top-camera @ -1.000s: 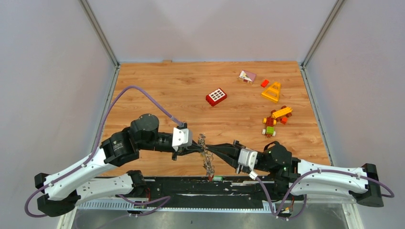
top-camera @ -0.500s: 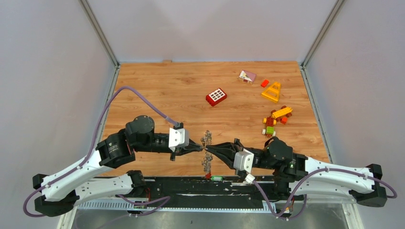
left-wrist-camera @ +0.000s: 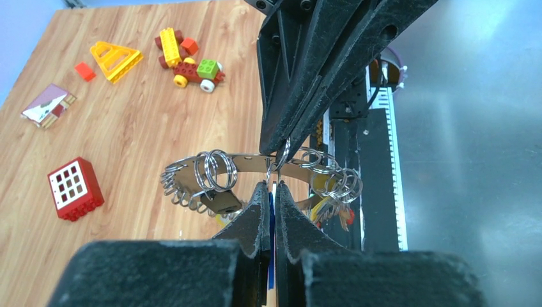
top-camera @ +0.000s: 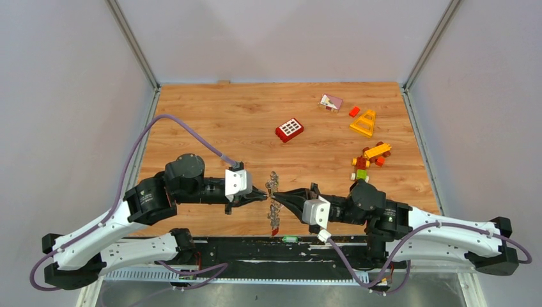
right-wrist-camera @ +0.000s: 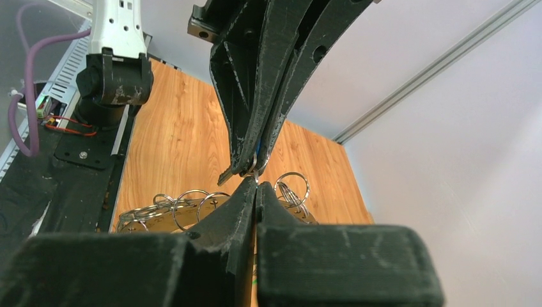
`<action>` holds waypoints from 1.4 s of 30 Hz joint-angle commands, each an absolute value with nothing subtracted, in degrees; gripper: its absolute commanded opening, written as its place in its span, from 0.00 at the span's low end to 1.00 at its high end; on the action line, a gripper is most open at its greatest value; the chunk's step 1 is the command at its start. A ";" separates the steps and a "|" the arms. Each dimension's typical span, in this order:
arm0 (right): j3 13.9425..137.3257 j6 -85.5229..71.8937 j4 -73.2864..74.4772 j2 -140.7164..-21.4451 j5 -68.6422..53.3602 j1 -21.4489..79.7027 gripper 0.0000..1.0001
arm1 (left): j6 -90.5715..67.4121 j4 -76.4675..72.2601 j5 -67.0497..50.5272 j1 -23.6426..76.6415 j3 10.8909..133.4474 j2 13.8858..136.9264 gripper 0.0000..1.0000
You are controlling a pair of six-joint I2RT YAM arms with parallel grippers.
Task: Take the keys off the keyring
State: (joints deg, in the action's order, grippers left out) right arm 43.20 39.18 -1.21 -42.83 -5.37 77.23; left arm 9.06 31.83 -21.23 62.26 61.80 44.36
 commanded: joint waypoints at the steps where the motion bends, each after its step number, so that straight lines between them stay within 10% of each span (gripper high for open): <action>1: 45.10 40.27 5.55 -42.25 3.49 76.73 0.00 | 9.48 35.57 -18.80 61.85 66.44 41.01 0.00; 42: 48.52 40.17 12.40 -50.74 14.04 76.70 0.00 | 9.82 36.89 -11.71 61.79 66.99 41.00 0.00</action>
